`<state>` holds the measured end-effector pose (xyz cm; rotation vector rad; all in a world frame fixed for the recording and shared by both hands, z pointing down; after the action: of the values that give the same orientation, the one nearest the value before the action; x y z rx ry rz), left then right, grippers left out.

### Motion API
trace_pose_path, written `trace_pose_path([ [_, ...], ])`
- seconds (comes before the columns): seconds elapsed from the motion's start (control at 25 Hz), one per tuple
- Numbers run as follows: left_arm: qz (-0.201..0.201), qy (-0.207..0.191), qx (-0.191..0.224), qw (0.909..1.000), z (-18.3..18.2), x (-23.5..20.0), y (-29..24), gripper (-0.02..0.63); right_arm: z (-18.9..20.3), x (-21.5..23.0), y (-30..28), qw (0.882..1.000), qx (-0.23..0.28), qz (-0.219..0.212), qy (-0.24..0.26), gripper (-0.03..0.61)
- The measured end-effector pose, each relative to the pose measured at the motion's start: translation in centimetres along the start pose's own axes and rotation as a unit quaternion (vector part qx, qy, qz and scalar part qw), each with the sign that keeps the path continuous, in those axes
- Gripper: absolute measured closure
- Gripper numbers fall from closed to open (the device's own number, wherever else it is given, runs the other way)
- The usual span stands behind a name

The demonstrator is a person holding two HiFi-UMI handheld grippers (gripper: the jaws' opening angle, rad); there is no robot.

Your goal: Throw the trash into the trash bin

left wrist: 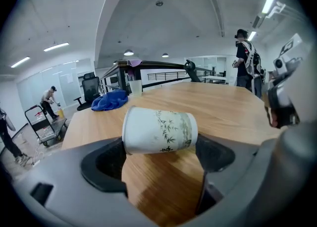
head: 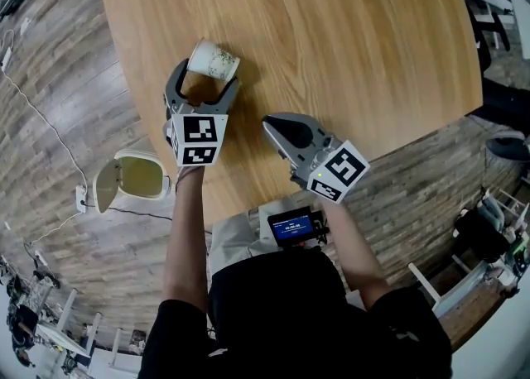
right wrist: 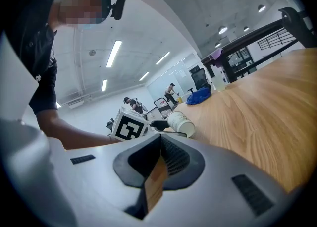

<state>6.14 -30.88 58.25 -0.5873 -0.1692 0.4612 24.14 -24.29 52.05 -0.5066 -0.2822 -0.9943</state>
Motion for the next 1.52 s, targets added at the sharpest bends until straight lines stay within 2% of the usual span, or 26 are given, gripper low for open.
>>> trace_pose_path([
  [0.24,-0.044,0.054,0.008,0.9975,0.1,-0.5,3.9,0.163,0.1,-0.9,-0.4,1.000,-0.010,-0.029,0.007,0.581],
  [0.48,-0.113,0.109,0.015,0.9874,3.7,-3.4,10.6,0.163,0.4,-4.2,-4.3,0.995,-0.042,-0.090,0.033,0.580],
  [0.72,-0.191,0.173,0.011,0.9662,9.6,-5.6,18.9,0.163,1.9,-9.7,-9.2,0.980,-0.077,-0.174,0.057,0.580],
  [0.88,-0.247,0.214,0.004,0.9450,14.7,-7.3,24.9,0.163,3.8,-15.0,-13.3,0.963,-0.109,-0.235,0.074,0.580],
  [1.04,-0.282,0.249,-0.004,0.9267,19.8,-8.2,29.8,0.163,6.0,-20.1,-16.5,0.948,-0.132,-0.276,0.084,0.580],
  [1.32,-0.294,0.309,-0.034,0.9039,29.7,-9.2,35.6,0.163,10.2,-30.0,-22.8,0.938,-0.126,-0.316,0.061,0.581],
  [1.4,-0.294,0.319,-0.043,0.9001,32.6,-9.5,36.7,0.163,11.8,-32.8,-24.5,0.940,-0.123,-0.313,0.059,0.580],
  [1.52,-0.291,0.334,-0.055,0.8947,37.2,-10.0,37.0,0.163,14.7,-34.7,-27.0,0.947,-0.131,-0.287,0.055,0.580],
])
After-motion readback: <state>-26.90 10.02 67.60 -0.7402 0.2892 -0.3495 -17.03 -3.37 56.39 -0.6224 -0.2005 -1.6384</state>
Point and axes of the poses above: the fingertips, and each gripper's own axes: y backward along the fingers, x to its right, z out of its underside, the point moved 7 cm from there along y, backward along the fingers, and after that the axes turned 3 degrees about z, right-handed, at the moved point
